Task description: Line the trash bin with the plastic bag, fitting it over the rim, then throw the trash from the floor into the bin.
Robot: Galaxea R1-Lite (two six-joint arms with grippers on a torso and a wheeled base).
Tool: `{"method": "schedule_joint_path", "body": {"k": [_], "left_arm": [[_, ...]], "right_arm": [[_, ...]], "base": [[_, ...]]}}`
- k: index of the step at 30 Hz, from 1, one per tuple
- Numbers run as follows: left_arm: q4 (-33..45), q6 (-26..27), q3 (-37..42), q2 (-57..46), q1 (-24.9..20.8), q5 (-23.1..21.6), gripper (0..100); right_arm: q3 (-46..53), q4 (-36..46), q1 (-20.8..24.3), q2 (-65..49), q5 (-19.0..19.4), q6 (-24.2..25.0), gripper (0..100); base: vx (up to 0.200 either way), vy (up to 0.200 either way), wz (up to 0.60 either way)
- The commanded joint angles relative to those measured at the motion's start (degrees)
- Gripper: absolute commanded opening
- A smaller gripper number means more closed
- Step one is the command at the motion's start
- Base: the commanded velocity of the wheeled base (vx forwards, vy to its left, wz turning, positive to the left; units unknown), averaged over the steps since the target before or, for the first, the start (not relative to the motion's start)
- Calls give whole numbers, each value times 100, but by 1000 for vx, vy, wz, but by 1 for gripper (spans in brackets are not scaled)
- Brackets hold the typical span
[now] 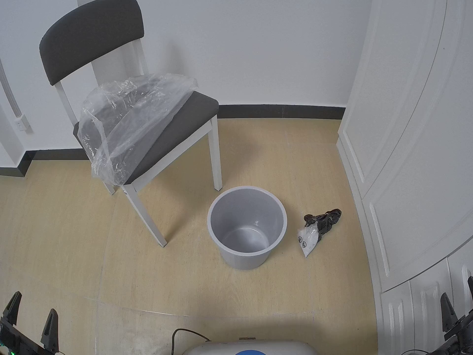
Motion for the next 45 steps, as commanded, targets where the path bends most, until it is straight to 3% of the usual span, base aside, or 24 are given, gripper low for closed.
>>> {"method": "schedule_joint_path", "body": {"k": [1,4,12,22,32,41,44,45], "left_arm": [[2,156,101,-93,3,-44,100],[-15,297,101,-93,3,-246,100],[11,24,101,-84,3,-194,100],[-6,226,101,-93,3,-211,100],[2,-11,92,-84,12,-150,100],[-15,297,101,-93,21,-229,100],[-33,191,92,-93,12,-203,100],[-499,-661,-268,-93,12,-220,100]], "right_arm": [[101,121,-11,-84,100,-137,100],[101,130,-11,-84,232,-233,100],[101,139,7,-93,232,39,100],[101,130,-2,-93,249,-137,100],[101,130,7,-93,276,-49,100],[101,104,-11,-93,284,-225,100],[101,95,-2,-93,284,-163,100],[101,95,-2,-93,276,-14,100]], "base": [[0,0,0],[0,0,0],[0,0,0],[0,0,0],[0,0,0],[0,0,0],[0,0,0],[0,0,0]]}}
